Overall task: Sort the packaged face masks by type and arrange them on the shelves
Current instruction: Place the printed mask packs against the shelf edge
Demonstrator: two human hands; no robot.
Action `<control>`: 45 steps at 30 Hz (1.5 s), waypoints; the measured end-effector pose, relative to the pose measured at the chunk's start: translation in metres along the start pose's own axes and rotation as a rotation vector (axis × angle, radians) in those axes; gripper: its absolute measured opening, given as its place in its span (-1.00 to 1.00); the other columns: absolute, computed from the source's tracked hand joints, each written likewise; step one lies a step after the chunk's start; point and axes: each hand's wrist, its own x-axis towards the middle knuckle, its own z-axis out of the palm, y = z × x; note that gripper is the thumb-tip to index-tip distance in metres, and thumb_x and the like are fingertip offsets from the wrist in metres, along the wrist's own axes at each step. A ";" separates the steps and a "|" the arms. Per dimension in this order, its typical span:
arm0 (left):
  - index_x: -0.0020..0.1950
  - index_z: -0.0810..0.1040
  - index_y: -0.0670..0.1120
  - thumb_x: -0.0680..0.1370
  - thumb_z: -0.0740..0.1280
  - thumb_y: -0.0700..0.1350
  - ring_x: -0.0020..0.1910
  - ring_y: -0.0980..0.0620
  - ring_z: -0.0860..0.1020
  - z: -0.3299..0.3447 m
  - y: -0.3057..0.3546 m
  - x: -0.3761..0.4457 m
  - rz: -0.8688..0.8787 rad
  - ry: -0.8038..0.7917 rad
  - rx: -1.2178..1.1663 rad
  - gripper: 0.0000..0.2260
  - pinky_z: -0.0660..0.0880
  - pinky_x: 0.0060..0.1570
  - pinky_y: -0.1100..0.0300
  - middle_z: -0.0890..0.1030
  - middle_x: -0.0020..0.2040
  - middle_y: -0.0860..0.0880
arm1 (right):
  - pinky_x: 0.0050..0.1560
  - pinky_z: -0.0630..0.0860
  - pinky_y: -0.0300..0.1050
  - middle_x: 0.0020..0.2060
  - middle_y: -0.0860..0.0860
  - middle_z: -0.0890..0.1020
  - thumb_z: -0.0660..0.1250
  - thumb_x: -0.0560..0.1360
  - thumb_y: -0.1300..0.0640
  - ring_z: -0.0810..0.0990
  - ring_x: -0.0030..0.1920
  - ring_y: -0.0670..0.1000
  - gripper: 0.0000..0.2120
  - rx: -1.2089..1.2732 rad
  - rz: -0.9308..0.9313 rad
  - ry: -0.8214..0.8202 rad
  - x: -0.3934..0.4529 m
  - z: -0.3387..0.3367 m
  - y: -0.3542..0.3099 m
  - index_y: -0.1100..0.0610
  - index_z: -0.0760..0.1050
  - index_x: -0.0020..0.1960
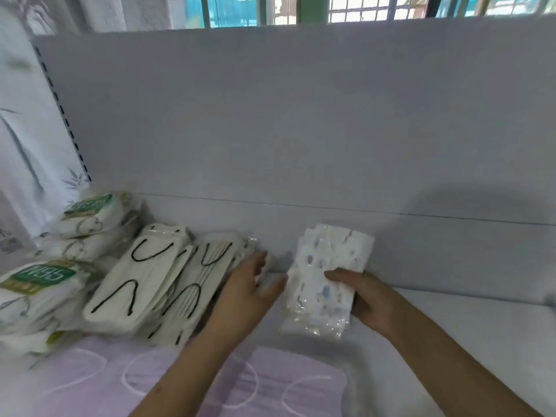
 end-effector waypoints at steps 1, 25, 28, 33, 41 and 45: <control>0.58 0.23 0.01 0.39 0.45 0.34 0.41 0.07 0.44 0.009 0.013 0.004 -0.066 -0.067 -0.015 -0.12 0.39 0.36 0.16 0.41 0.43 0.10 | 0.30 0.46 0.25 0.18 0.21 0.64 0.38 0.49 0.28 0.60 0.21 0.24 -0.61 0.031 -0.028 -0.041 -0.011 -0.007 -0.003 0.23 0.51 0.31; 0.08 0.56 0.28 0.32 0.64 -0.09 -0.31 0.30 0.58 0.255 0.139 -0.073 0.146 -0.386 -0.003 -0.53 0.45 -0.30 0.49 0.65 -0.22 0.15 | -0.02 0.43 -0.50 0.01 -0.26 0.58 0.55 0.39 0.02 0.55 0.00 -0.33 -0.52 -0.860 -0.283 0.431 -0.227 -0.279 -0.009 -0.15 0.39 0.19; 0.03 0.66 0.15 0.36 0.59 -0.24 -0.07 0.21 0.70 0.275 0.149 -0.093 0.043 -0.412 -0.210 -0.63 0.53 -0.17 0.46 0.73 -0.11 0.19 | 0.09 0.56 -0.26 0.07 -0.17 0.61 0.54 0.38 0.01 0.62 0.01 -0.22 -0.35 -0.840 -0.287 0.380 -0.227 -0.278 -0.009 -0.24 0.26 0.32; 0.14 0.68 -0.01 0.51 0.45 -0.11 -0.01 0.17 0.70 0.329 0.215 -0.120 -0.008 -0.621 -0.421 -0.79 0.54 -0.17 0.40 0.74 0.01 0.08 | 0.15 0.44 -0.32 0.19 -0.35 0.43 0.49 0.39 -0.17 0.50 0.08 -0.30 -0.32 -0.812 -0.180 0.604 -0.292 -0.336 -0.060 -0.13 0.28 0.42; 0.30 0.43 0.06 0.30 0.39 0.35 0.22 -0.03 0.52 0.452 0.244 -0.155 -0.028 -0.677 0.049 -0.34 0.48 0.24 0.12 0.49 0.25 -0.01 | -0.14 0.40 -0.45 0.02 -0.37 0.50 0.40 0.44 -0.23 0.49 -0.05 -0.39 -0.61 -0.972 0.139 0.690 -0.358 -0.425 -0.044 -0.19 0.36 0.19; 0.29 0.44 0.13 0.34 0.54 0.16 0.14 0.16 0.59 0.457 0.237 -0.152 -0.111 -0.724 -0.200 -0.43 0.56 0.15 0.21 0.60 0.21 0.13 | -0.13 0.40 -0.32 0.06 -0.23 0.46 0.31 0.38 -0.38 0.47 0.02 -0.16 -0.47 -1.090 0.170 0.796 -0.354 -0.432 -0.029 -0.11 0.33 0.19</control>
